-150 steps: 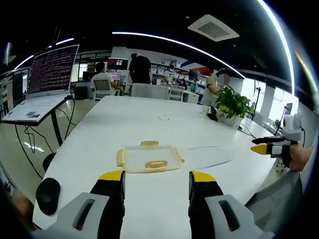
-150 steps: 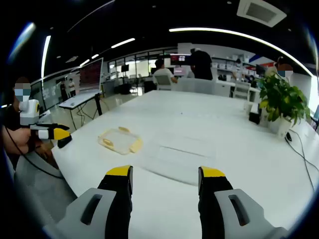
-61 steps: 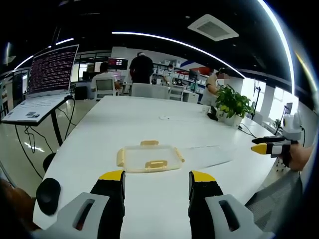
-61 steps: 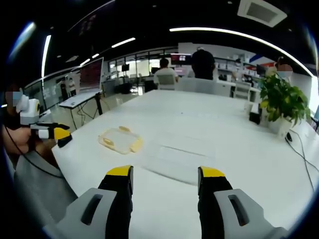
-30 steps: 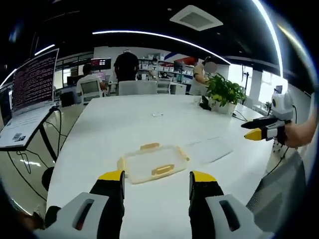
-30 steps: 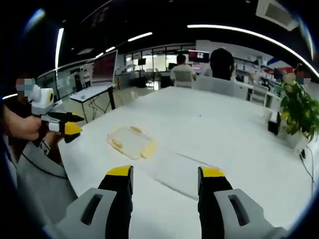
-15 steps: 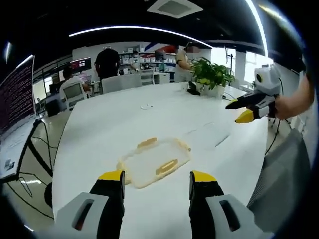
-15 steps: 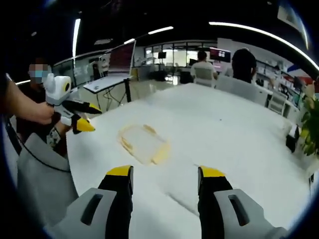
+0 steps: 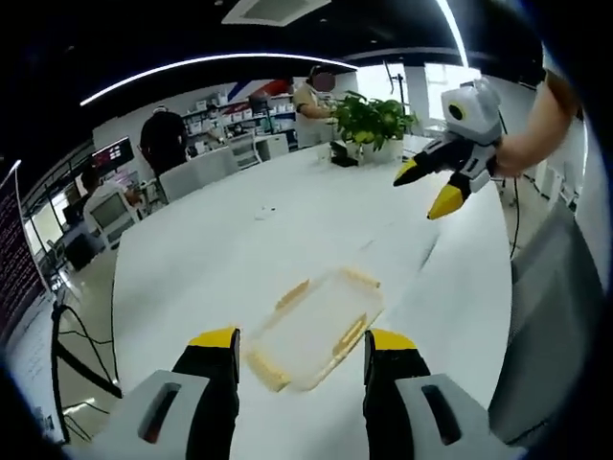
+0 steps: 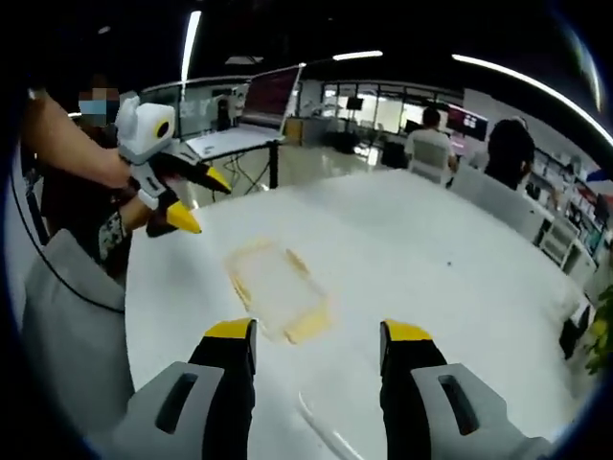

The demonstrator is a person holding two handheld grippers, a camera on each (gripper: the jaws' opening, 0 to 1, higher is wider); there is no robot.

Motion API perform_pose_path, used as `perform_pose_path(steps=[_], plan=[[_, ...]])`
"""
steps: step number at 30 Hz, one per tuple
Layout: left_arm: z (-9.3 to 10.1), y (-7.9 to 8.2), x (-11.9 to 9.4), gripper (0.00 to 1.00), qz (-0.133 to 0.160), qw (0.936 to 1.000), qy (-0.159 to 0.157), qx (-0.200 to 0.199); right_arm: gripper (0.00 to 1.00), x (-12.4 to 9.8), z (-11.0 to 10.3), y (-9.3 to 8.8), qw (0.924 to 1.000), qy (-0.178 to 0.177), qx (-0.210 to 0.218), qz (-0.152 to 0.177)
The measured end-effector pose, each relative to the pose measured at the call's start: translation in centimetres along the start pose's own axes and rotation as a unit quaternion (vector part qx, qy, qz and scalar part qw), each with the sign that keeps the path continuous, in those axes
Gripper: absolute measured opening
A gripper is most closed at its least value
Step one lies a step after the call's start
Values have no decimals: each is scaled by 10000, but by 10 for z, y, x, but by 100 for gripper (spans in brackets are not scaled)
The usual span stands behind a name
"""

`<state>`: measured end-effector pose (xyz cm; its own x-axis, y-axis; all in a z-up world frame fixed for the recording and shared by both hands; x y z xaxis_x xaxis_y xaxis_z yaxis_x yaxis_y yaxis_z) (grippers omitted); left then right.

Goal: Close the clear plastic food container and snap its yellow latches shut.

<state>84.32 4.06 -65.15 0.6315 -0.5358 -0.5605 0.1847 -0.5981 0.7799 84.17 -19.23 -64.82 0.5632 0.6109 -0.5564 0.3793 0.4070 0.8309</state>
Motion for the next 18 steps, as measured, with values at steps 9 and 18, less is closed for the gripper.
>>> perform_pose_path(steps=[9, 18], plan=[[-6, -6, 8, 47, -187, 9977, -460, 460, 49, 17, 3, 10, 9988, 452, -170, -45], [-23, -2, 19, 47, -142, 9939, -823, 720, 49, 36, 5, 13, 9926, 998, -584, -381]])
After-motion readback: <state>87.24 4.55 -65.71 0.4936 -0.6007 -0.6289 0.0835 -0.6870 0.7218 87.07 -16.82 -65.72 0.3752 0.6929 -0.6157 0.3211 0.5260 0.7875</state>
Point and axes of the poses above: the point that each gripper's makers call its tool centre point, and the gripper's own axes: x roughly forward along the fingers, z roughly to its right, y roughly out of its top, the point moved 3 cm from there along -x, roughly backward along the fingers, and after that the axes turned 7 degrees about x, right-handed, at the moved point
